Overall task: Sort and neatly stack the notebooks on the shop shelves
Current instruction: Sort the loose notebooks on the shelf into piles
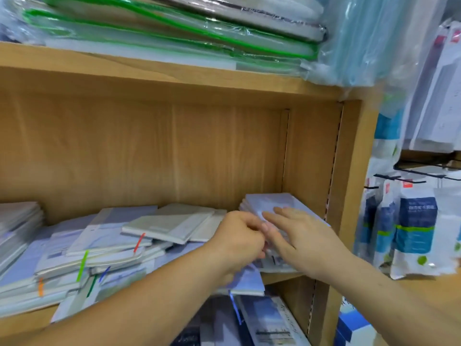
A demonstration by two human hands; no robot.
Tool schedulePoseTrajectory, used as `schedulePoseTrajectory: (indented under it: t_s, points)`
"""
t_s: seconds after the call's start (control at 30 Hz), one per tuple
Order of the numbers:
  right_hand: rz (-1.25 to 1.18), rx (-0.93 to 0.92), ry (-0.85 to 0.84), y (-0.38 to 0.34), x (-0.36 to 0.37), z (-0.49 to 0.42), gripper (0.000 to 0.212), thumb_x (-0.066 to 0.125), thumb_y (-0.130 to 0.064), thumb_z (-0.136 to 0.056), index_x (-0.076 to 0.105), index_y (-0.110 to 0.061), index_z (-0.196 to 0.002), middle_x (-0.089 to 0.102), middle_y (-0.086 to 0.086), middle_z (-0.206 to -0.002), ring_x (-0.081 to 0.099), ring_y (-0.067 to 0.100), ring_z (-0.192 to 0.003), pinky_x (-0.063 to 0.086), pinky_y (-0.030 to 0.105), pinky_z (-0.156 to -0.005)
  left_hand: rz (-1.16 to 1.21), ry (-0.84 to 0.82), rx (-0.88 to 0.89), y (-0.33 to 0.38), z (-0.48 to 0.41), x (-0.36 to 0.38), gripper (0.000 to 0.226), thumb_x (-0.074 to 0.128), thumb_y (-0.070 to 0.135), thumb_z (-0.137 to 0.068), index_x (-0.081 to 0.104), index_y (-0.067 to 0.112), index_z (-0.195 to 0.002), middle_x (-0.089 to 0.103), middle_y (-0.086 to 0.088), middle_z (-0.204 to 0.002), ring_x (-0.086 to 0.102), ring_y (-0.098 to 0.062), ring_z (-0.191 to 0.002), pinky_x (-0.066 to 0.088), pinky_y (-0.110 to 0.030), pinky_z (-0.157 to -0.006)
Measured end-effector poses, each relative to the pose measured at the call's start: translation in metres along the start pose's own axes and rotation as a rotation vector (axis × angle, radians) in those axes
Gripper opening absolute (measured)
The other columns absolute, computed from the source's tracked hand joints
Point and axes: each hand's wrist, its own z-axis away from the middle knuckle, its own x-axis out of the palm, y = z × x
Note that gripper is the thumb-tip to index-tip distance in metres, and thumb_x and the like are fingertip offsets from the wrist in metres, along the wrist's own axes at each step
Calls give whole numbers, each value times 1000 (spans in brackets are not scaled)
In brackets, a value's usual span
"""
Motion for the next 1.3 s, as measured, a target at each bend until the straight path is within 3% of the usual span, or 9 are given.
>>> schedulePoseTrajectory:
  t_s: [0.17, 0.3, 0.4, 0.5, 0.63, 0.73, 0.83, 1.13, 1.3]
  points:
    - [40, 131, -97, -5, 10, -14, 64, 10, -58, -103, 65, -31, -121, 64, -4, -118, 56, 20, -119, 41, 40, -101, -705, 204, 294, -7, 25, -113, 18, 66, 18, -93, 74, 32, -100, 73, 10, -106, 66, -2, -88, 56, -23, -84]
    - [-27, 61, 13, -42, 20, -36, 61, 26, -64, -100, 71, -24, -111, 66, -1, -115, 59, 23, -115, 44, 31, -87, -1157, 101, 4, -22, 34, -201, 57, 65, 34, -91, 54, 29, -146, 48, 9, -148, 50, -10, -131, 42, -26, -109]
    - [-417, 92, -158, -71, 36, -54, 58, 40, -71, -94, 71, -28, -118, 71, -11, -117, 63, 13, -116, 50, 34, -93, -1032, 105, -3, -43, 36, -217, 57, 71, 45, -91, 59, 29, -143, 56, 13, -146, 55, -5, -131, 46, -29, -109]
    - [-666, 235, -264, -86, 45, -70, 56, 40, -71, -96, 68, -24, -89, 72, -4, -92, 65, 18, -99, 47, 37, -88, -1014, 240, 110, -51, 32, -217, 26, 68, 50, -93, 78, 33, -109, 77, 12, -102, 69, -6, -94, 57, -32, -83]
    - [-730, 371, -318, -90, 46, -87, 60, 34, -75, -96, 68, -26, -96, 66, -8, -98, 60, 18, -108, 42, 34, -94, -990, 308, 126, -49, 26, -209, 55, 63, 63, -90, 49, 15, -69, 41, -1, -67, 45, -14, -66, 30, -35, -57]
    - [-740, 370, -354, -99, 50, -92, 86, 47, -86, -83, 58, -23, -141, 61, -8, -134, 54, 14, -123, 38, 29, -99, -928, 252, 34, -50, 15, -196, 49, 59, 68, -90, 59, 20, -82, 61, -13, -93, 58, -24, -98, 50, -40, -76]
    - [-700, 344, -267, -100, 54, -88, 109, 60, -92, -65, 50, -23, -148, 60, -13, -136, 56, 3, -112, 39, 18, -86, -918, 154, -18, -49, 7, -180, 60, 55, 71, -89, 61, 32, -134, 67, 6, -122, 44, -22, -134, 47, -43, -105]
    - [-1043, 433, -226, -79, 60, -86, 81, 97, -31, -63, 63, -19, -135, 64, -3, -119, 66, 8, -96, 50, 9, -56, -868, 98, 28, -48, -5, -173, 50, 68, 50, -87, 55, 53, -135, 61, 17, -113, 45, -19, -130, 39, -39, -109]
    - [-819, 275, -23, -91, 44, -84, 75, 86, -52, -75, 62, -19, -139, 65, -9, -125, 61, 3, -111, 45, 3, -68, -408, 128, 119, -48, 1, -174, 15, 81, 37, -83, 73, 31, -95, 75, 2, -86, 71, -6, -76, 59, -34, -78]
